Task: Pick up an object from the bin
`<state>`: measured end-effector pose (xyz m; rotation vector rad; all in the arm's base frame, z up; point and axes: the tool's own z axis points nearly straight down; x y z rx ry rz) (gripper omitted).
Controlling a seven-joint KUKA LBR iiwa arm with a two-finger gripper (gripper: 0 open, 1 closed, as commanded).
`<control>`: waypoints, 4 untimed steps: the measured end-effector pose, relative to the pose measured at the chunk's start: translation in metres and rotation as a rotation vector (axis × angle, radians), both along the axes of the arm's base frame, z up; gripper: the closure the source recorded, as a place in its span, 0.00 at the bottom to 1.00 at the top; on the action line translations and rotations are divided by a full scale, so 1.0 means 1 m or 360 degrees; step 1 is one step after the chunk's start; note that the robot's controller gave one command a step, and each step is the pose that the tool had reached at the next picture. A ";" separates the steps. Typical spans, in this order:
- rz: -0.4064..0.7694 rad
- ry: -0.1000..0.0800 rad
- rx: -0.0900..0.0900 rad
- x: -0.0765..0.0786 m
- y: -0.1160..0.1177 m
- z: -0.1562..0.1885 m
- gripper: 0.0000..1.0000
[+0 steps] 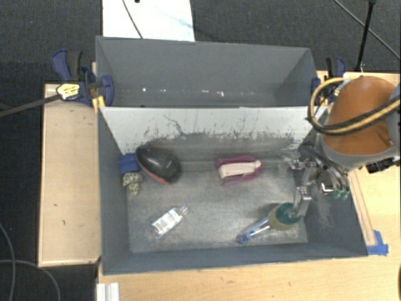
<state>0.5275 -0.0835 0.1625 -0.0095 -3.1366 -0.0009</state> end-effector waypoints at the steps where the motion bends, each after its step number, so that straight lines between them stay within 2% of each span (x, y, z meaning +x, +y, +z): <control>1: 0.0026 -0.0005 -0.0002 -0.043 -0.032 -0.095 0.00; 2: 0.0036 -0.0014 -0.0003 -0.040 -0.031 -0.092 1.00; 3: 0.0043 -0.0023 -0.0004 -0.040 -0.013 0.029 1.00; 4: 0.0045 -0.0029 -0.0005 0.001 -0.010 0.167 1.00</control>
Offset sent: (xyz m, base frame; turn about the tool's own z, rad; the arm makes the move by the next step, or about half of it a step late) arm -0.0412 -0.0305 -0.0925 -0.0205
